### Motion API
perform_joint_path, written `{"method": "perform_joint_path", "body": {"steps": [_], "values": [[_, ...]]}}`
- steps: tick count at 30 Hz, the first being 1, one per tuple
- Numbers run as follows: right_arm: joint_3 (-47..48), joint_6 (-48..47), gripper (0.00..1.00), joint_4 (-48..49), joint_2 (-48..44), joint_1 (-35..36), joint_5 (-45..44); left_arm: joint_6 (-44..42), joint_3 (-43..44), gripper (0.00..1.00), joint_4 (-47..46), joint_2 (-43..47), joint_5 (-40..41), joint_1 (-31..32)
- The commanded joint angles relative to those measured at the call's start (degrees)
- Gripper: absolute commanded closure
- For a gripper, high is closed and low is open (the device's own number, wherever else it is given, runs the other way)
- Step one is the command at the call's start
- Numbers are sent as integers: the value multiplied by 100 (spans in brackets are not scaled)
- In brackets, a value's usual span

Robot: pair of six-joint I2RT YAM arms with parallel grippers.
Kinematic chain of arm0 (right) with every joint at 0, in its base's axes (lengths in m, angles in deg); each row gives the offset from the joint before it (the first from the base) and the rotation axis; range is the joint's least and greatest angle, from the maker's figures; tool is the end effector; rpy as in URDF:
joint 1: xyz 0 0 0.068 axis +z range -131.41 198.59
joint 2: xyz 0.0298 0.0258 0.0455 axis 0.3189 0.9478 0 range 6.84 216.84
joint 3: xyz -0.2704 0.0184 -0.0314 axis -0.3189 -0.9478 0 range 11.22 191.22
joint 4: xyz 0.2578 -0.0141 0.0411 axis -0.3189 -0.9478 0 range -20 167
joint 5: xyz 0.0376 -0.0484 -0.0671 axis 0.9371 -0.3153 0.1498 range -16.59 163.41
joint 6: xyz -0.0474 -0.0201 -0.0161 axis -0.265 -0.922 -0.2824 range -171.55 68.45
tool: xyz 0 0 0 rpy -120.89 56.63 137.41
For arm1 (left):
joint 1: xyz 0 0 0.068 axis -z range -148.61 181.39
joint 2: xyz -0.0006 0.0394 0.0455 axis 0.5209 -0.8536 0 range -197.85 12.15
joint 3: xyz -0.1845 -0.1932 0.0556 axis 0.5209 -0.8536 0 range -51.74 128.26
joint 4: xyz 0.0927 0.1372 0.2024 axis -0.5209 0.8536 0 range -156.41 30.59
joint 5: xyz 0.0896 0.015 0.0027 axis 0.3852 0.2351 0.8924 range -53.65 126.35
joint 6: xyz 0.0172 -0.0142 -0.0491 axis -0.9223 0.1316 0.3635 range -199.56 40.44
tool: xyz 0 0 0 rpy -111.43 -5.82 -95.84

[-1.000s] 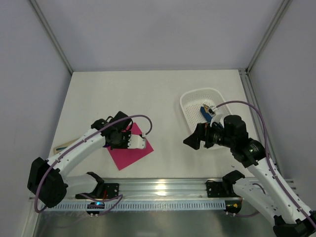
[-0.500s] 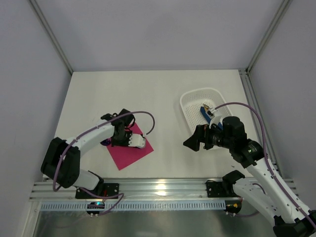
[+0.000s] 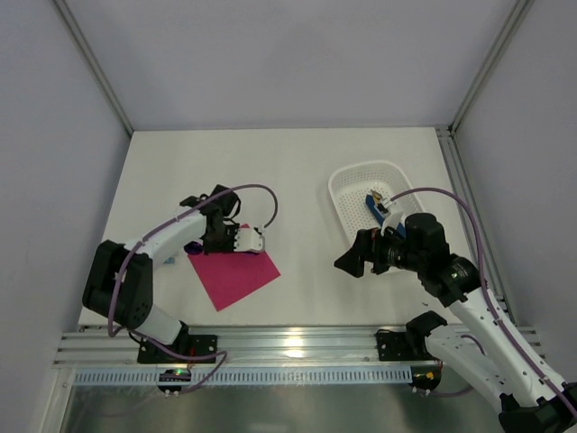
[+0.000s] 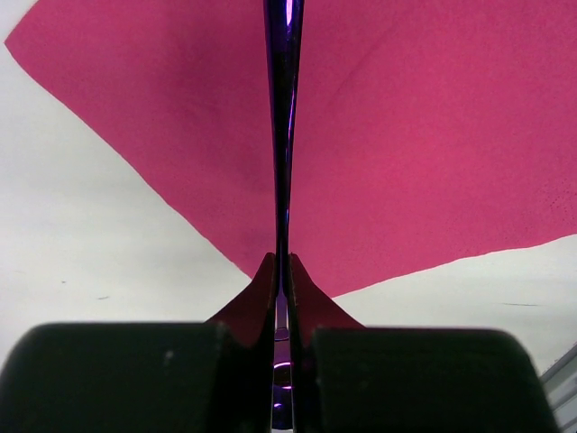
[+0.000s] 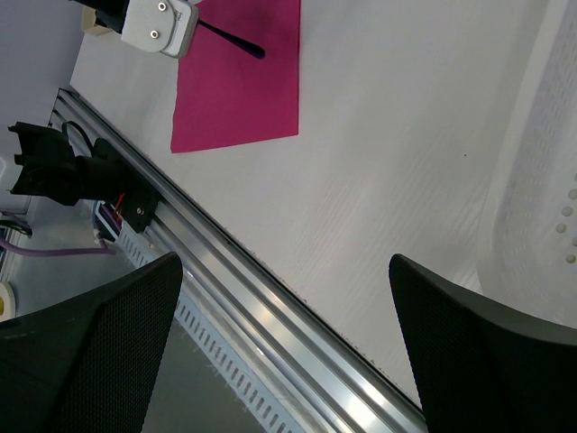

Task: Place the utensils on the paper napkin and roll it up
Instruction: Place the utensils on the napkin.

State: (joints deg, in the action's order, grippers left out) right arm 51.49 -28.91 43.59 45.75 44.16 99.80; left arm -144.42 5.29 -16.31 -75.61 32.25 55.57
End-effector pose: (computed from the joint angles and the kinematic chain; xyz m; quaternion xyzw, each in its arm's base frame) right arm 0.1265 0.0782 0.2889 -0.1323 0.8486 0.3749 0.3490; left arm 0.2438 -0.1121 0.1956 0.7005 0.7083 -0.0057 0.0872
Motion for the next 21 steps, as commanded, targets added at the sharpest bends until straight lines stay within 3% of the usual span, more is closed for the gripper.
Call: {"method": "perform_joint_path", "body": {"steps": [1, 10, 21], "values": [[69, -49, 1, 221, 37, 37, 129, -114, -166, 100, -1, 365, -56, -37], [86, -66, 1, 212, 20, 37, 147, -220, -825, 100, -317, 656, 129, -45], [130, -110, 1, 133, -7, 37, 77, -237, -483, 100, -326, 172, 128, -45]]}}
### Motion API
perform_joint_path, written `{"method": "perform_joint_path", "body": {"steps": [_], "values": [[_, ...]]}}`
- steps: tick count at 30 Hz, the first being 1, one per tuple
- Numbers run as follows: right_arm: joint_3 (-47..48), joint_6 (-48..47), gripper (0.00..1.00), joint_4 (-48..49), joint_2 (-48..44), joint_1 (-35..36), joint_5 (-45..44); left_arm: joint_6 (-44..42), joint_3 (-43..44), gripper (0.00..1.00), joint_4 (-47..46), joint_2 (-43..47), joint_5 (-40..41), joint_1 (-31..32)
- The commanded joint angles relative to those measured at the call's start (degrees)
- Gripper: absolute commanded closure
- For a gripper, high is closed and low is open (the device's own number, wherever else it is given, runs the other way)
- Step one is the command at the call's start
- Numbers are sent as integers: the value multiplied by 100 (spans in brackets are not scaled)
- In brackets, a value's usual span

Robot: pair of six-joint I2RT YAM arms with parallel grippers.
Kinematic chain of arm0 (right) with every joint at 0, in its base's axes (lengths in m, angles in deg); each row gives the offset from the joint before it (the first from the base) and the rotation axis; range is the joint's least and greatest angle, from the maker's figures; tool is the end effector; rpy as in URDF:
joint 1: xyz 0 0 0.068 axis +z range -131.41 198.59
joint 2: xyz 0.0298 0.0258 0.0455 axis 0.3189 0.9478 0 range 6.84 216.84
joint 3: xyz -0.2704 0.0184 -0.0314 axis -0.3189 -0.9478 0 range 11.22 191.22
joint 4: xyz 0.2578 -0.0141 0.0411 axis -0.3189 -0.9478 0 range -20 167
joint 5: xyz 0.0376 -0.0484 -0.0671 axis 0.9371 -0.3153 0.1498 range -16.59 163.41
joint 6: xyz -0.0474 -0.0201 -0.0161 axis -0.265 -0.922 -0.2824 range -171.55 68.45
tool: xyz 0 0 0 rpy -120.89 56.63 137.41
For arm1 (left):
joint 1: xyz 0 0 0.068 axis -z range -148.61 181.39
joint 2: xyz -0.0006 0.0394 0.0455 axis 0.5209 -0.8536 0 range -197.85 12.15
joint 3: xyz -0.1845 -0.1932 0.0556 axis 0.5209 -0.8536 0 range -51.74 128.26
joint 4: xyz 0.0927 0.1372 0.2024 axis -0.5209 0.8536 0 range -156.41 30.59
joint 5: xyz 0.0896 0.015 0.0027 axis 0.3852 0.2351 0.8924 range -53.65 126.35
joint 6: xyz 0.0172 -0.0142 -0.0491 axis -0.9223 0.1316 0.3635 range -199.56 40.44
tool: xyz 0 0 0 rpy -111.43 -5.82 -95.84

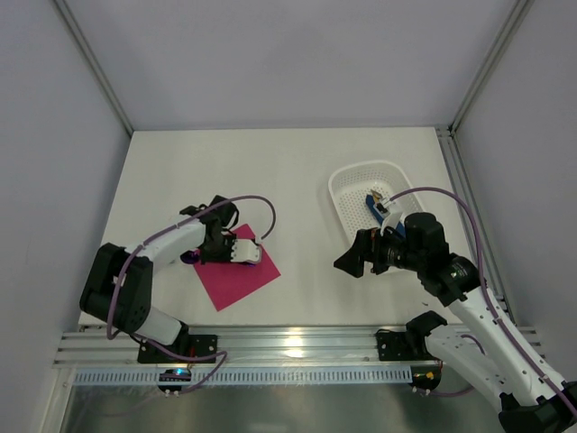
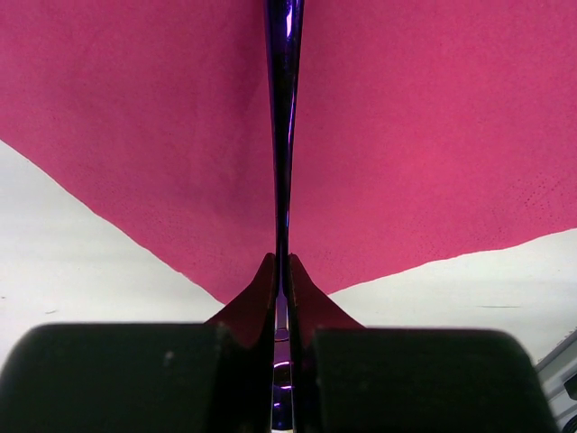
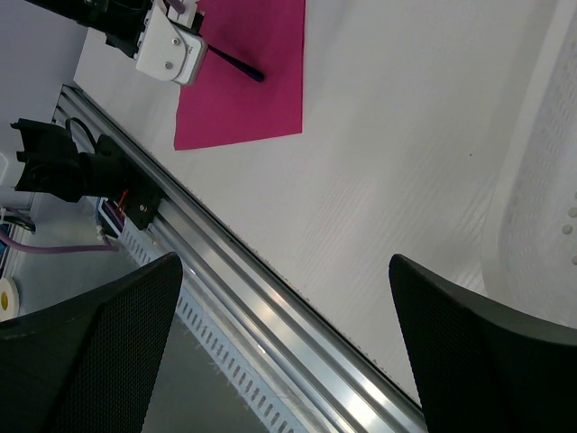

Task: Place the utensils on the paper napkin and roll it up
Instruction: Place the utensils on the napkin.

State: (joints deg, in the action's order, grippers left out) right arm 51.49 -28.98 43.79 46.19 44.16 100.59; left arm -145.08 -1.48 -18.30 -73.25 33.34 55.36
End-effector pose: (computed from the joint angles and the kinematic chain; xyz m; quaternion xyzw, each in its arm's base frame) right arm 0.1275 0.0792 0.2883 -0.1357 0.8481 0.3792 0.3444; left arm 0.2246 -0.1018 0.1759 0.7035 0.7077 -0.0037 0.0643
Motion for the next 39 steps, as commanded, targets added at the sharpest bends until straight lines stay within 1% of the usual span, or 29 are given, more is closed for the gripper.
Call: {"method": "perform_joint_path", "body": {"steps": [1, 12, 15, 19, 27, 39], "values": [[130, -103, 1, 113, -51, 37, -2, -189, 195, 100, -136, -90, 63, -24], [139, -121, 0, 148, 46, 37, 42, -190, 274, 100, -277, -301, 72, -23], [139, -130, 0, 148, 46, 37, 42, -155, 291, 100, -277, -240, -60, -24], [148, -121, 1, 131, 55, 37, 68, -189, 248, 100, -303, -231, 46, -24], [156, -130, 1, 113, 20, 37, 51, -137, 195, 100, -338, -213, 11, -24], [148, -139, 0, 96, -7, 37, 42, -110, 406, 100, -286, -512, -60, -23]]}}
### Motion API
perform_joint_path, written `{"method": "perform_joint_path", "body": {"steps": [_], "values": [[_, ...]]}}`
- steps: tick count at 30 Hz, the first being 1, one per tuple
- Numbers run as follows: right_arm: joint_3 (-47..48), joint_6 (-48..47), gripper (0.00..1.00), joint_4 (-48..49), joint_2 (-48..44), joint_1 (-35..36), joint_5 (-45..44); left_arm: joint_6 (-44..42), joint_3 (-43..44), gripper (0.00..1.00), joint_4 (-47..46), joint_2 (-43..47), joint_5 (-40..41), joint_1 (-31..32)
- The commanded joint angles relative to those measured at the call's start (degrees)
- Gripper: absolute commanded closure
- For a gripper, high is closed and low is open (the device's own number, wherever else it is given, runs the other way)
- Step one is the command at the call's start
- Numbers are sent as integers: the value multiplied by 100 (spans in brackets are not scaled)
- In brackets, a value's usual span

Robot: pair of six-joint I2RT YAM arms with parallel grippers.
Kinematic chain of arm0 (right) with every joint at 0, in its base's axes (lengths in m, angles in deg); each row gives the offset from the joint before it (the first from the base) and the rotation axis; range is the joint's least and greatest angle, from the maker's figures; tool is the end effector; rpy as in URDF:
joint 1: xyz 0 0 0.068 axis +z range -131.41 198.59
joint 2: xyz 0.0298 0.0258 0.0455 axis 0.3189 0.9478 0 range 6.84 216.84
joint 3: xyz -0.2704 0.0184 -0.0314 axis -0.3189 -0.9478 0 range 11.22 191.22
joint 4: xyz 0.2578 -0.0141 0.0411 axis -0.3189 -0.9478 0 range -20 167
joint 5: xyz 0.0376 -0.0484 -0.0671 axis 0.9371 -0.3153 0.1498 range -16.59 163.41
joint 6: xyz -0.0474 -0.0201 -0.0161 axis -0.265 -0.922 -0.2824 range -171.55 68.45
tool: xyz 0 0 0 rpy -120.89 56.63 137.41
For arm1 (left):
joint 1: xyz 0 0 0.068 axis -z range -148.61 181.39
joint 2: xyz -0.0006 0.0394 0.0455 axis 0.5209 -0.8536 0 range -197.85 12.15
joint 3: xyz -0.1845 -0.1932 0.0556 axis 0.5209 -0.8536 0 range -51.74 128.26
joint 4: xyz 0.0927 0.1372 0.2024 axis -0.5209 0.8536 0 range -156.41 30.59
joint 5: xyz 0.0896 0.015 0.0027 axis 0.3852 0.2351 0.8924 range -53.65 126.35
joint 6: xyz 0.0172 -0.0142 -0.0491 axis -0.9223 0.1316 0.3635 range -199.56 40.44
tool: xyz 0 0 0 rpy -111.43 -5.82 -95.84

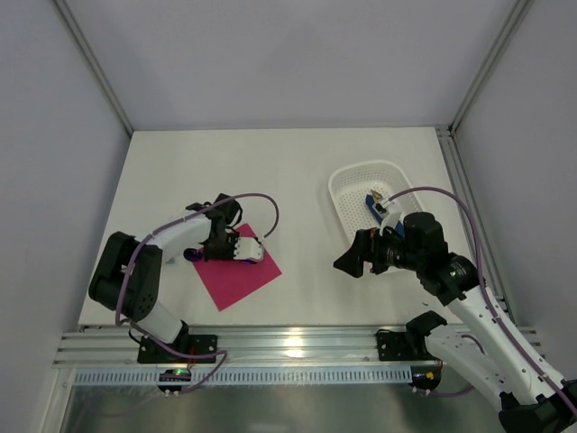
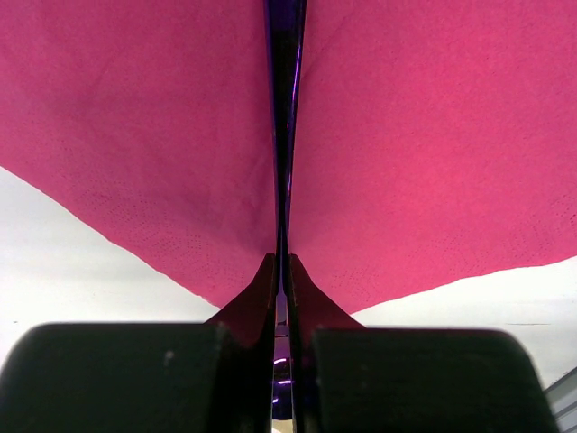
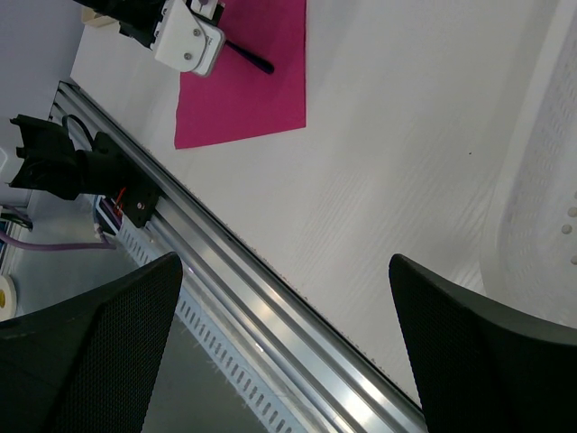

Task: Place the utensils on the paper napkin and roll it up
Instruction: Place the utensils on the napkin.

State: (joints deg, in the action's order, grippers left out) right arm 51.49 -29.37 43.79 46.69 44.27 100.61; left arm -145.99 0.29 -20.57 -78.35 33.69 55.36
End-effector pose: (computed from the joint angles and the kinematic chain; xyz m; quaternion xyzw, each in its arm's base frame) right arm 0.1287 0.0801 0.2872 -0.1386 0.8495 0.3774 0.3416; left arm 0.2390 -0.1080 0.1631 0.7093 0.7028 -0.0037 0.0546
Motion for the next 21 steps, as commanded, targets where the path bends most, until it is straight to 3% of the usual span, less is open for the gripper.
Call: {"method": "perform_joint_path", "body": {"steps": [1, 10, 21], "values": [[156, -91, 1, 96, -48, 26, 48, -19, 194, 100, -102, 15, -43, -24], [148, -90, 1, 104, -22, 26, 57, -89, -53, 99, -383, -64, 213, -24], [156, -99, 1, 87, -48, 26, 66, -72, -105, 89, -409, -179, 441, -24]]}}
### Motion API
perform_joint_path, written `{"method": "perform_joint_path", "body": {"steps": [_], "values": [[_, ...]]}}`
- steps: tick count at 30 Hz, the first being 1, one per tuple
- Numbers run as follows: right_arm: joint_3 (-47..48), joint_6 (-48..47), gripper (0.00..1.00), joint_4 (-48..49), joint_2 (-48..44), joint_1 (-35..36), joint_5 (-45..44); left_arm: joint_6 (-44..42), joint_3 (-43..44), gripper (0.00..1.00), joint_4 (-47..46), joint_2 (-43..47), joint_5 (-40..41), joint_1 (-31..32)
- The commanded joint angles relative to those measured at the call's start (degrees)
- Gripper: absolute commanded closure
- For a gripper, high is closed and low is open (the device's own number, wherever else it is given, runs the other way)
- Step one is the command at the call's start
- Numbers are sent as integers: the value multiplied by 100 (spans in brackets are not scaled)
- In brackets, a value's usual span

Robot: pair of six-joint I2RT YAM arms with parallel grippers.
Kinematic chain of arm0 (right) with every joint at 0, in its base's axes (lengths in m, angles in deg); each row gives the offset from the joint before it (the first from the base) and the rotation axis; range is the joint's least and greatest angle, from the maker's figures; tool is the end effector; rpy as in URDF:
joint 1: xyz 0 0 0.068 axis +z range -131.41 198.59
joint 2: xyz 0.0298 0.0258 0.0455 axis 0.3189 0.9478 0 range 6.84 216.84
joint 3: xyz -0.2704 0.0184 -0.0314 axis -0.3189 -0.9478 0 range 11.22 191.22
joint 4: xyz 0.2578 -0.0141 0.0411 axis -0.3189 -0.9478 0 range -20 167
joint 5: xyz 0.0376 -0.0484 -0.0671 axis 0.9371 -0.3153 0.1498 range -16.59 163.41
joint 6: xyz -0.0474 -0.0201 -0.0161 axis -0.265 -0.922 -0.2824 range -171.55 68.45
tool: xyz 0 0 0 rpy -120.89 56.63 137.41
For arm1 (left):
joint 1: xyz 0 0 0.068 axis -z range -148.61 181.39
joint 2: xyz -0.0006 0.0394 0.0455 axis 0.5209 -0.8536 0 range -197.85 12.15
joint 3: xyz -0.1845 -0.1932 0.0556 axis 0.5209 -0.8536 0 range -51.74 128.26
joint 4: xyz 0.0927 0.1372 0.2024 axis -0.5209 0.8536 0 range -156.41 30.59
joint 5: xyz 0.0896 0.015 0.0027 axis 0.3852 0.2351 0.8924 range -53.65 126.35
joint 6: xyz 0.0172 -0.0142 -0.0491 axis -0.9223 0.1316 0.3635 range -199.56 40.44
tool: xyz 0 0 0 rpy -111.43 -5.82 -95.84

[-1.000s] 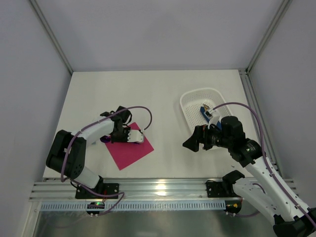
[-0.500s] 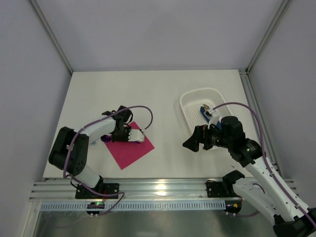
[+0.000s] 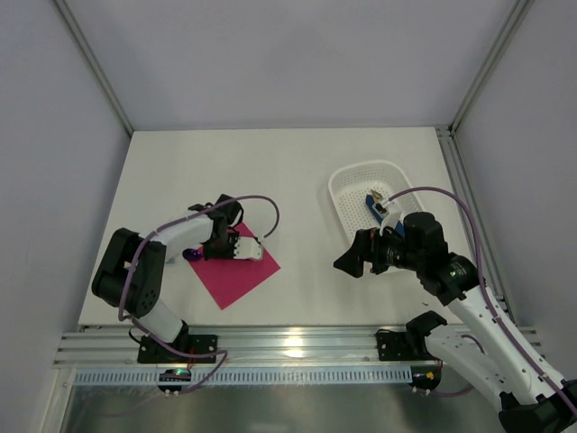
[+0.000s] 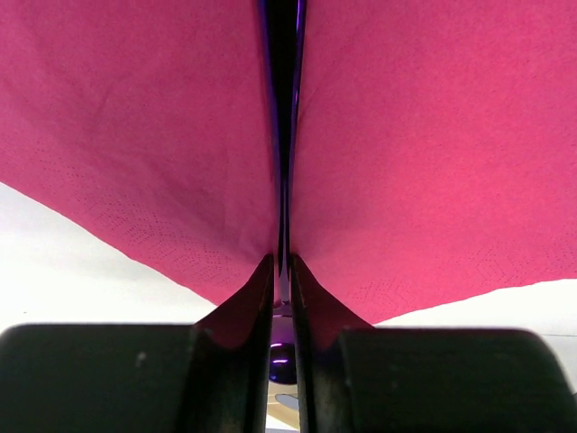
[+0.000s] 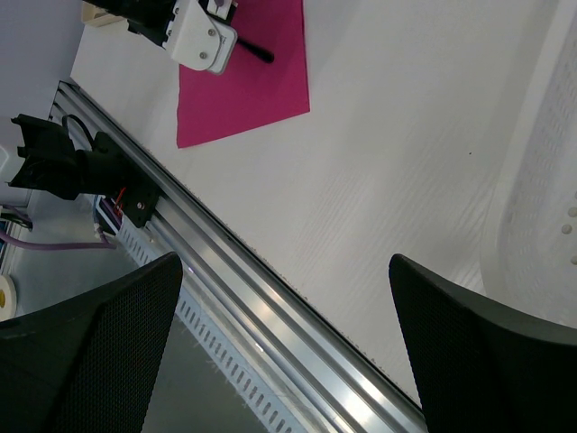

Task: Place the utensils on the paper napkin and roll it up
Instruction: Place the utensils on the napkin.

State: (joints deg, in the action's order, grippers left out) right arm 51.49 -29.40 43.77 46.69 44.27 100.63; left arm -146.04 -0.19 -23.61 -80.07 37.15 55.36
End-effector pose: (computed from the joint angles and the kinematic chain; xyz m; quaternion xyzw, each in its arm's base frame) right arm 0.1287 0.0801 0.2872 -0.1389 0.8495 0.3774 0.3415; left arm 0.2448 -0.1082 0.1543 0.7084 0.7035 0.0271 0.0505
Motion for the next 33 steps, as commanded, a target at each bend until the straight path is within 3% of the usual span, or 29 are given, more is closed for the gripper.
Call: {"method": "perform_joint_path", "body": {"steps": [1, 10, 18, 22, 26, 29, 31, 33], "values": [[156, -106, 1, 80, -57, 26, 64, -67, -57, 86, -97, -6, 79, -24], [156, -97, 1, 71, -57, 26, 90, -23, -84, 70, -53, 257, 114, -24], [200, -88, 1, 54, -31, 26, 125, 284, 206, 63, 351, 1004, 8, 3], [227, -79, 1, 54, 13, 34, 125, 758, 408, 65, 483, 1461, -35, 12], [288, -71, 0, 63, 171, 26, 81, 1969, 689, 65, 229, 1795, 103, 12], [323, -53, 1, 36, 294, 26, 3, 3331, 1093, 73, 61, 1735, 298, -15], [341, -44, 1, -7, 356, 26, -24, 4306, 1252, 71, -123, 1690, 517, -50], [324, -18, 0, -34, 417, 26, -111, 5375, 1366, 63, -211, 1647, 597, -50]]}}
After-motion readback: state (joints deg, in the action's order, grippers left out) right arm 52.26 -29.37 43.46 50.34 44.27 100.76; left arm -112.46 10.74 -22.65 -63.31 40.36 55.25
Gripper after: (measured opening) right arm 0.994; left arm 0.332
